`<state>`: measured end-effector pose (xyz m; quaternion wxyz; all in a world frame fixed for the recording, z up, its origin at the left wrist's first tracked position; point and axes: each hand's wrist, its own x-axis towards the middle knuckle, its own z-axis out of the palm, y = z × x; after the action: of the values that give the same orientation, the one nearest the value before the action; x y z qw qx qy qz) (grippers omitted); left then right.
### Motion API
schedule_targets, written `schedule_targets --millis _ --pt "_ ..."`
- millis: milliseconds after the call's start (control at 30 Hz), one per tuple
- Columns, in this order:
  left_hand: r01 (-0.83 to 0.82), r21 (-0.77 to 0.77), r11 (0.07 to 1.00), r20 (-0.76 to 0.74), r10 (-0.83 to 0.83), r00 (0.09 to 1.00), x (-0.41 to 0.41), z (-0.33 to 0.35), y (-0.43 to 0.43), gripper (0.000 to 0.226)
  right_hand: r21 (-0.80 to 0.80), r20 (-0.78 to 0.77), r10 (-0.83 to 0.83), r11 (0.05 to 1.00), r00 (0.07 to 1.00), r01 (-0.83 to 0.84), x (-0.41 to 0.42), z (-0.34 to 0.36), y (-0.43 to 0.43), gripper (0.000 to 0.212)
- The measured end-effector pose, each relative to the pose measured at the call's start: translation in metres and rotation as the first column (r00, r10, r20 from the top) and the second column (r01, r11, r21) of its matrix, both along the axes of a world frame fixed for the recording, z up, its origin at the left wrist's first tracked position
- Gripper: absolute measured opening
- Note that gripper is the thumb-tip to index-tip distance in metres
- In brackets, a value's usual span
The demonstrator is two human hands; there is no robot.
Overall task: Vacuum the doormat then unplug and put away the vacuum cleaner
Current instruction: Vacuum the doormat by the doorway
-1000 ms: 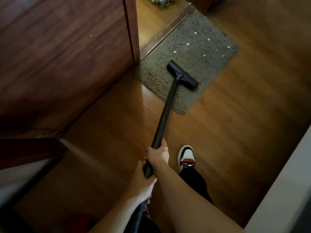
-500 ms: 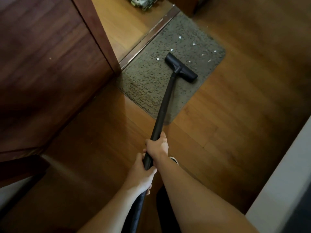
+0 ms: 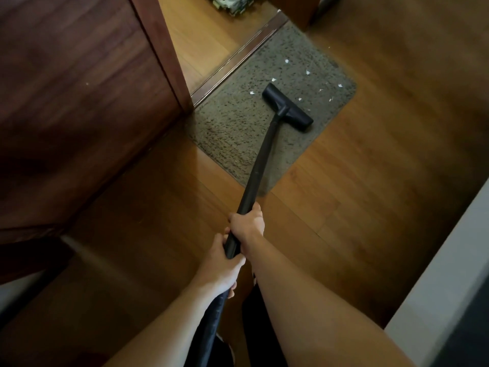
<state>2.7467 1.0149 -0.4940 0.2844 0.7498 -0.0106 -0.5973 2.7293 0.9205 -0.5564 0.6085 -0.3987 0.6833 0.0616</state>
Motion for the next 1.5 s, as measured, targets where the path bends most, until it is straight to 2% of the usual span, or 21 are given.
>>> schedule_targets --millis 167,400,667,833,1000,1233,1433,1500 --pt "-0.030 0.005 1.000 -0.015 0.030 0.999 0.001 0.006 0.056 0.021 0.032 0.004 0.010 0.999 1.000 -0.010 -0.001 0.007 0.055 0.056" --pt "-0.057 -0.011 0.998 0.085 0.058 0.995 -0.003 0.015 0.125 0.031 0.067 0.016 0.045 0.997 0.999 -0.046 -0.001 0.013 0.127 0.063" --pt "-0.147 0.019 0.989 -0.013 0.148 0.989 -0.009 0.028 0.156 0.023 0.013 0.052 0.158 0.987 0.986 -0.159 -0.008 0.026 0.159 0.049" --pt "-0.190 0.014 0.982 -0.056 0.190 0.980 -0.008 0.026 0.166 0.029 0.041 0.140 0.068 0.996 0.988 -0.074 -0.011 0.017 0.174 0.051" --pt "-0.198 -0.038 0.979 -0.060 0.196 0.979 -0.017 0.015 0.169 0.029 0.003 0.154 0.028 1.000 0.988 -0.029 -0.022 0.009 0.175 0.052" --pt "-0.193 0.016 0.981 -0.039 0.193 0.980 -0.024 -0.010 0.152 0.022 0.043 0.141 0.061 0.997 0.988 -0.068 -0.021 -0.008 0.149 0.055" --pt "-0.275 0.050 0.960 -0.081 0.278 0.957 -0.023 -0.027 0.128 0.022 0.079 0.139 0.092 0.991 0.986 -0.104 -0.014 -0.024 0.121 0.073" --pt "-0.294 0.049 0.954 -0.075 0.297 0.952 -0.025 -0.031 0.118 0.022 0.086 0.143 0.111 0.988 0.983 -0.125 -0.012 -0.029 0.112 0.072"
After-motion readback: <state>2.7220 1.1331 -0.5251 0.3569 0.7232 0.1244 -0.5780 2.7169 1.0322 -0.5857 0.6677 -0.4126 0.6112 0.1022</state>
